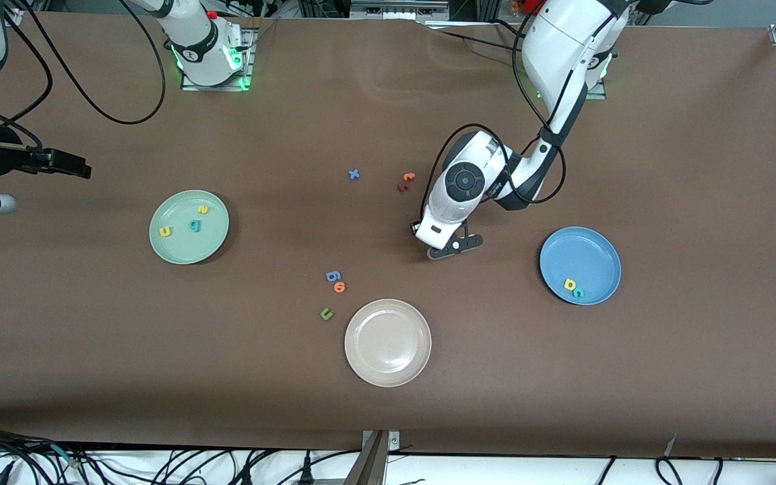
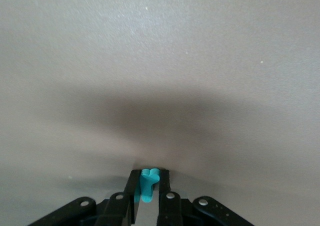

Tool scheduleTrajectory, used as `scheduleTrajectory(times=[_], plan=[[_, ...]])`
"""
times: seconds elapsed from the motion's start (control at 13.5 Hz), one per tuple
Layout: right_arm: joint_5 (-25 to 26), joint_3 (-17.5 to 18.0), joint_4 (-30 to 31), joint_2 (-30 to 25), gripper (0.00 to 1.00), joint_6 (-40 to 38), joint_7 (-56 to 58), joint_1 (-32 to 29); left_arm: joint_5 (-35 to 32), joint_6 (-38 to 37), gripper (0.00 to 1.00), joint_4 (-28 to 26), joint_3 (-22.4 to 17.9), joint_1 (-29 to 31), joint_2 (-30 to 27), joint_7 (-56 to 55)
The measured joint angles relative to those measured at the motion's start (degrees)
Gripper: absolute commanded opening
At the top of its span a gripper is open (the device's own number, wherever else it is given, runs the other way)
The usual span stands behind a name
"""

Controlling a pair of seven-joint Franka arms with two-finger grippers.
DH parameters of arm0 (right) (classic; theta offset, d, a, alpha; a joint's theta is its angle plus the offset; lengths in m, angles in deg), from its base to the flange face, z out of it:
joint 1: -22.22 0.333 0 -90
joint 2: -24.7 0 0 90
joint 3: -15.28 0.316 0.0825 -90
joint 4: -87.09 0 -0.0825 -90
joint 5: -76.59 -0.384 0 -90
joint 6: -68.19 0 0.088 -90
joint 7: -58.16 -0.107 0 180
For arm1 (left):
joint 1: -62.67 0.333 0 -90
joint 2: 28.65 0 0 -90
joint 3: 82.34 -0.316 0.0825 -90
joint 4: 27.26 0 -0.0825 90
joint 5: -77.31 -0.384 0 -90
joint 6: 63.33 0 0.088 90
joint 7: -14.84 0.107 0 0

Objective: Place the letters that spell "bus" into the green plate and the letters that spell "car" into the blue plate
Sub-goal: 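Return the right gripper to rest while the left gripper lifts the r, then carry the teal r to the blue plate and open the left gripper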

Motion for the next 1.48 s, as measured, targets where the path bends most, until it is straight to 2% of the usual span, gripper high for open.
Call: scheduleTrajectory(times=[0.22,0.59,0.82,0.89,1.04,1.33,1.41,1.48], plan=[[0.9,0.0,0.0,0.1,1.0,0.2,0.0,0.2,-3.4,-4.8,0.01,1.9,-0.6,3.5,-0.8,7.1],[1.0,0.0,0.0,0.2,1.0,0.4,0.0,0.2,-3.8,-14.8,0.03,2.8,-0.8,13.4,-6.3,26.4],[1.1,0.9,-0.1,0.2,1.0,0.5,0.0,-1.1,-3.8,-18.5,0.04,2.8,-0.8,17.5,-7.6,33.0],[1.1,3.8,-0.1,0.2,1.0,0.6,0.0,-3.9,-3.8,-18.8,0.04,2.8,-0.8,18.3,-7.7,34.4],[2.7,12.1,-0.2,0.2,1.0,0.7,0.0,-11.2,-3.8,-19.6,0.05,2.8,-0.8,20.3,-7.7,37.7],[4.5,21.6,-0.5,0.2,1.0,1.7,0.0,-19.9,-3.8,-21.6,0.07,2.8,-1.0,25.7,-7.7,44.8],[4.5,22.9,-0.6,0.2,1.0,1.8,0.0,-21.0,-4.2,-21.7,0.11,2.8,-1.0,26.9,-7.7,46.4],[4.5,23.3,-0.7,0.2,1.0,1.8,0.0,-21.1,-5.2,-21.8,0.24,2.8,-1.0,27.7,-7.7,47.1]])
